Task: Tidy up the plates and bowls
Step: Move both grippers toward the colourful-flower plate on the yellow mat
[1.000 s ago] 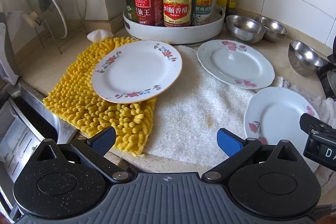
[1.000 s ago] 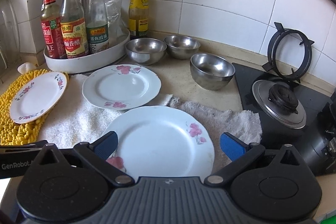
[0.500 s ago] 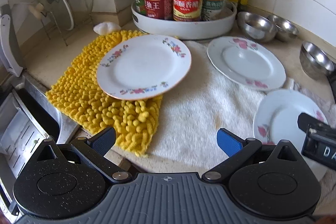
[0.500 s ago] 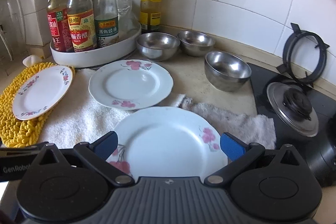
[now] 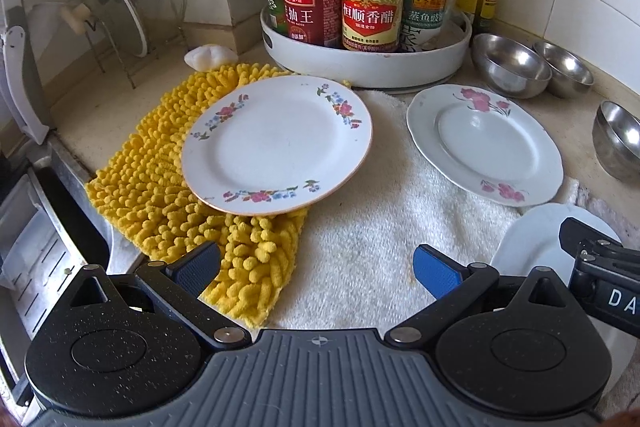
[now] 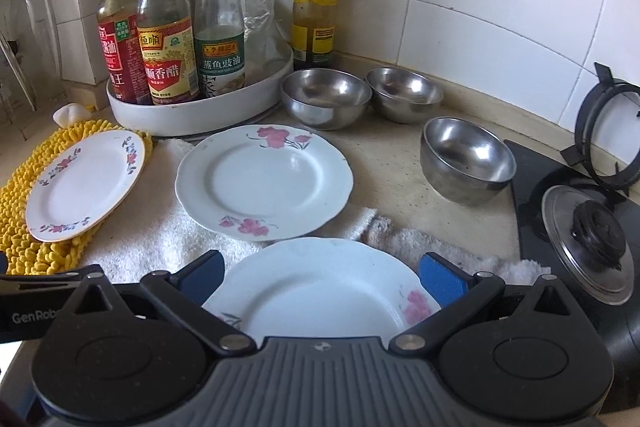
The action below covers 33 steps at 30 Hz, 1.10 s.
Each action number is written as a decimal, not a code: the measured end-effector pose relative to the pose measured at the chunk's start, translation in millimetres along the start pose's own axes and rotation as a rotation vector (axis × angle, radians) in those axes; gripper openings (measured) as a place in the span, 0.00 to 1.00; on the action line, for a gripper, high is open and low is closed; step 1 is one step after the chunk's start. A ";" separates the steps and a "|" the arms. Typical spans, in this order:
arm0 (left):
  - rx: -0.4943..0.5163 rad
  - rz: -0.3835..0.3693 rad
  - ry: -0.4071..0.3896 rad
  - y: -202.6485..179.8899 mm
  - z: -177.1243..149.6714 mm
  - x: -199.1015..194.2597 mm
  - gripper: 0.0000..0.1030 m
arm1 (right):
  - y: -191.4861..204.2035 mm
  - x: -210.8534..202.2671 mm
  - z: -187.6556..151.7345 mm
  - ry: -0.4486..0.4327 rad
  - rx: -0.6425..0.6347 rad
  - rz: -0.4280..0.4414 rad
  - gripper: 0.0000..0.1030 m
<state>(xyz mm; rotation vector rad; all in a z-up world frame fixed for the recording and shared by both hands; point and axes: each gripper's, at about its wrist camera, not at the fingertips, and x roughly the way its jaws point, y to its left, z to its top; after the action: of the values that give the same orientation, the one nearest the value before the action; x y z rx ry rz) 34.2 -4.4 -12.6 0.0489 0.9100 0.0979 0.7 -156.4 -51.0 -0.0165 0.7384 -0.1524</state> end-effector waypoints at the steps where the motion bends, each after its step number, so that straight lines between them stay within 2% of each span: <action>1: -0.003 -0.001 0.003 -0.9 1.1 1.2 1.00 | 0.5 1.4 1.1 0.000 -0.004 0.004 1.00; 12: -0.041 0.024 0.008 -5.2 12.9 13.0 1.00 | -0.9 18.1 16.2 -0.009 -0.042 0.041 1.00; 21: -0.076 0.055 0.037 11.3 21.2 27.2 1.00 | 20.0 33.1 32.5 -0.011 -0.105 0.051 1.00; 33: -0.026 0.040 0.021 28.8 46.6 39.1 1.00 | 47.0 41.1 52.6 -0.010 -0.064 0.050 1.00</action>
<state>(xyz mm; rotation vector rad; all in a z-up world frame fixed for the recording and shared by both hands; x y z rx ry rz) 93.0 28.3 -12.4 0.0421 0.9290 0.1477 72.2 -117.9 -42.9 -0.0595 0.7331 -0.0812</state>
